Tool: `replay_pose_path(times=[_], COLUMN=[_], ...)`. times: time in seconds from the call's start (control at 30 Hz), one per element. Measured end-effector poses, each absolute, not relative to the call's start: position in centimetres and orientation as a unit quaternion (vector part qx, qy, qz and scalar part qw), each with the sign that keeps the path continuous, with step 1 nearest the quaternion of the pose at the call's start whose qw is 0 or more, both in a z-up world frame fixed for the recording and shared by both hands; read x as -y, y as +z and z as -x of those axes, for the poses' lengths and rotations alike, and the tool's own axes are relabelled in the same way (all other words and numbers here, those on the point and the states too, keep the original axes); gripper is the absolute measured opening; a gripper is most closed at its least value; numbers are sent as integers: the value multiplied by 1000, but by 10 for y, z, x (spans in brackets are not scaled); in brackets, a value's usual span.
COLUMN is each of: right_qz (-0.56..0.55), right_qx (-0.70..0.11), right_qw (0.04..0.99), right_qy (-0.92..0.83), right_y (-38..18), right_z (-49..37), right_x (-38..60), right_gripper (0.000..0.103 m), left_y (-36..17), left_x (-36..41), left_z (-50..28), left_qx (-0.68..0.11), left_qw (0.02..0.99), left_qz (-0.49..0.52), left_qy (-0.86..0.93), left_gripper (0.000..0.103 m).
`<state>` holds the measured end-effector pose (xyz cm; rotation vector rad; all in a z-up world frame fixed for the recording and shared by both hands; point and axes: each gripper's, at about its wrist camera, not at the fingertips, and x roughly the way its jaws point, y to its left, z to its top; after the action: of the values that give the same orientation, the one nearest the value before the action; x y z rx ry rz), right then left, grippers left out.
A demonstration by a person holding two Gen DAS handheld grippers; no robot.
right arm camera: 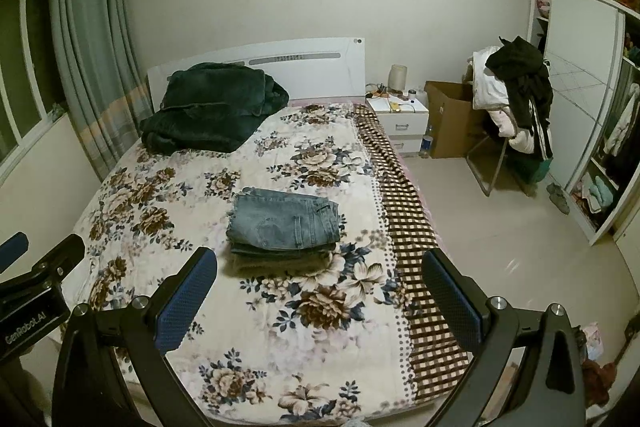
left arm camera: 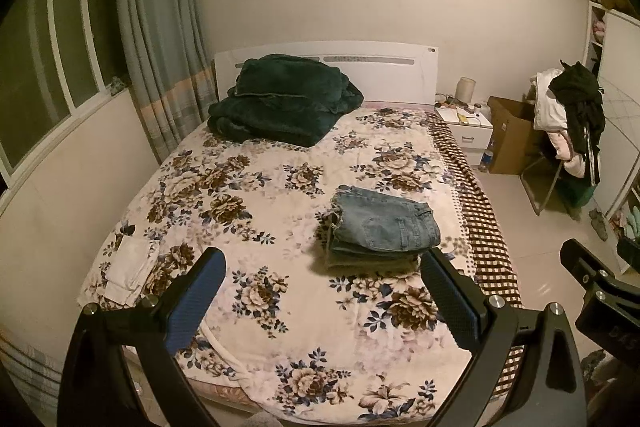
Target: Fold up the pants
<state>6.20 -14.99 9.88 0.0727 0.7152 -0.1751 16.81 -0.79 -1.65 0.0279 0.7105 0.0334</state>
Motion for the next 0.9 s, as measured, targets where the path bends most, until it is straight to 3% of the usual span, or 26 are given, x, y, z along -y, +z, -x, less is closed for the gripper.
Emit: replay_pose_path(times=[0.9], right_qz=[-35], right_qx=[-360], right_qw=[929], right_qy=[-77], right_y=[88], right_z=[-79], right_x=[158], right_gripper=[103], left_y=[-22], left_x=[11], left_z=[-177], left_qx=[-358], left_qw=[934], left_qz=[-16], left_qy=[17], left_gripper=[102])
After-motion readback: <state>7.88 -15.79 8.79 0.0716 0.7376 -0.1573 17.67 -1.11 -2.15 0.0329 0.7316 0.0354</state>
